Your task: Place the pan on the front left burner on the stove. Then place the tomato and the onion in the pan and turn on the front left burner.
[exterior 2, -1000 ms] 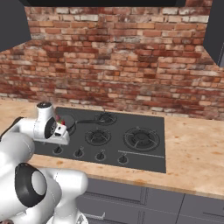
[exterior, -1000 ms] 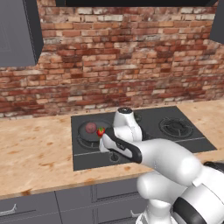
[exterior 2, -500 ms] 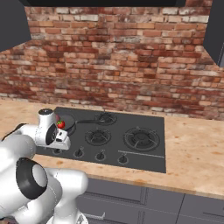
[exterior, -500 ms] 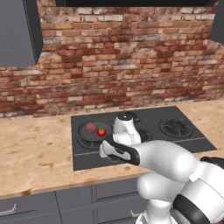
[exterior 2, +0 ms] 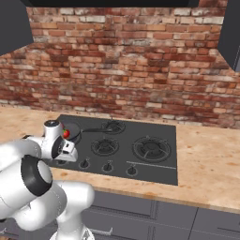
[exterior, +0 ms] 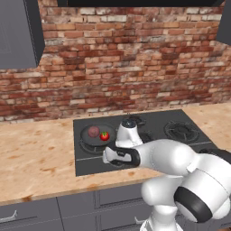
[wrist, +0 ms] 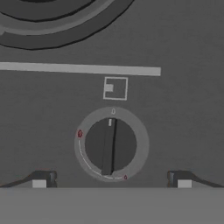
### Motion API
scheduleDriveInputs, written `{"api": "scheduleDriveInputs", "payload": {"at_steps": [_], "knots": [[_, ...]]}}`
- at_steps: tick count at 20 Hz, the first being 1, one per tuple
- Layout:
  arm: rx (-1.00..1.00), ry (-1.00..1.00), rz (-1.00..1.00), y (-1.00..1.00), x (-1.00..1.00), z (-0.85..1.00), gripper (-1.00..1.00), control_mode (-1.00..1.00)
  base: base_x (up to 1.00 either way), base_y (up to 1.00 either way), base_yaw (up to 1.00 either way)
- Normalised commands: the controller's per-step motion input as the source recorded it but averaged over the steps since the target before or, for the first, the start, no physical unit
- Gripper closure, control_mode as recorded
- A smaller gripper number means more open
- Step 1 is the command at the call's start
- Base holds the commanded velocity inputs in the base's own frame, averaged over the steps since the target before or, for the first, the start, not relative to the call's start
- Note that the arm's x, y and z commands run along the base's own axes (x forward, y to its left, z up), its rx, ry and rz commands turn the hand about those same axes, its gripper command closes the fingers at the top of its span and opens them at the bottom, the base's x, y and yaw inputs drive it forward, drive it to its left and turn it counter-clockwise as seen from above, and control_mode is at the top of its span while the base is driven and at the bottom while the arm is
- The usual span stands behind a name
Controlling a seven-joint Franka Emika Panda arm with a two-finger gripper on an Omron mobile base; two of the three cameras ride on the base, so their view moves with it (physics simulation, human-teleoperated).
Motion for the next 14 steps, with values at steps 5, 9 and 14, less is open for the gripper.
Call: {"api": "scheduleDriveInputs", "payload": {"at_steps": [5,9,14], "knots": [[0.0,0.0,0.0,0.05,0.21,-0.09,-1.0,-1.0,0.0,0.0,0.0],[0.0,0.04,0.0,0.09,0.05,-0.22,1.0,-1.0,0.0,0.0,0.0],[0.0,0.03,0.0,0.04,0.0,-0.23,1.0,-1.0,0.0,0.0,0.0]]}}
